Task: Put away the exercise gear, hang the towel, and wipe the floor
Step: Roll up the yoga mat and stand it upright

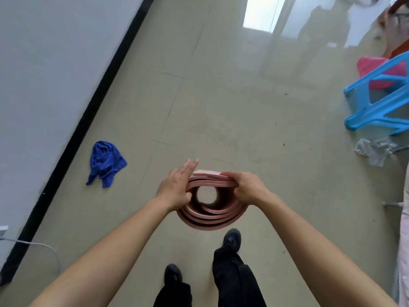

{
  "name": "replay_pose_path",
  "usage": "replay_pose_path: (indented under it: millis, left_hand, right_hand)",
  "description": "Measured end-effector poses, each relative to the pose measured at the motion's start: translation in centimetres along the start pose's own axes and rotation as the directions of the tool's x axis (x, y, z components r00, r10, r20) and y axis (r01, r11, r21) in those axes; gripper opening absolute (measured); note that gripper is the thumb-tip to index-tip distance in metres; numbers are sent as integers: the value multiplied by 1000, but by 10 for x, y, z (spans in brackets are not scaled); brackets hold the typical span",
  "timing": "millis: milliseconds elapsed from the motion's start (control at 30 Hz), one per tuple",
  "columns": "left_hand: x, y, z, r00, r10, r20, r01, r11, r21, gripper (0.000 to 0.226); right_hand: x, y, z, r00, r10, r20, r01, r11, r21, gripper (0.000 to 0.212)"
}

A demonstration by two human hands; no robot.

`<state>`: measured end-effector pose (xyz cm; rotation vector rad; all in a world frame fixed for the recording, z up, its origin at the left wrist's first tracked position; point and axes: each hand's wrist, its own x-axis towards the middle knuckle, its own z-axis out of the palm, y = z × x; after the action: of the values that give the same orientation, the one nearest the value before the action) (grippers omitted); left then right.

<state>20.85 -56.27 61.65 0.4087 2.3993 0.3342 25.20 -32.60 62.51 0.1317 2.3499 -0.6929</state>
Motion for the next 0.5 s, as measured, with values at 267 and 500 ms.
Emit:
replay_pose_path:
  millis: [267,500]
  left_hand:
    - [15,100,-175,941,-44,-336,-49,963,-264,64]
    - [108,138,-315,731,-257,-633,-102,875,-473,37]
  right_hand:
    - [-19,-39,-196,919,-100,-382,141,987,80,52]
    - [54,-70,-348,941,106,-322,32,918,395,87]
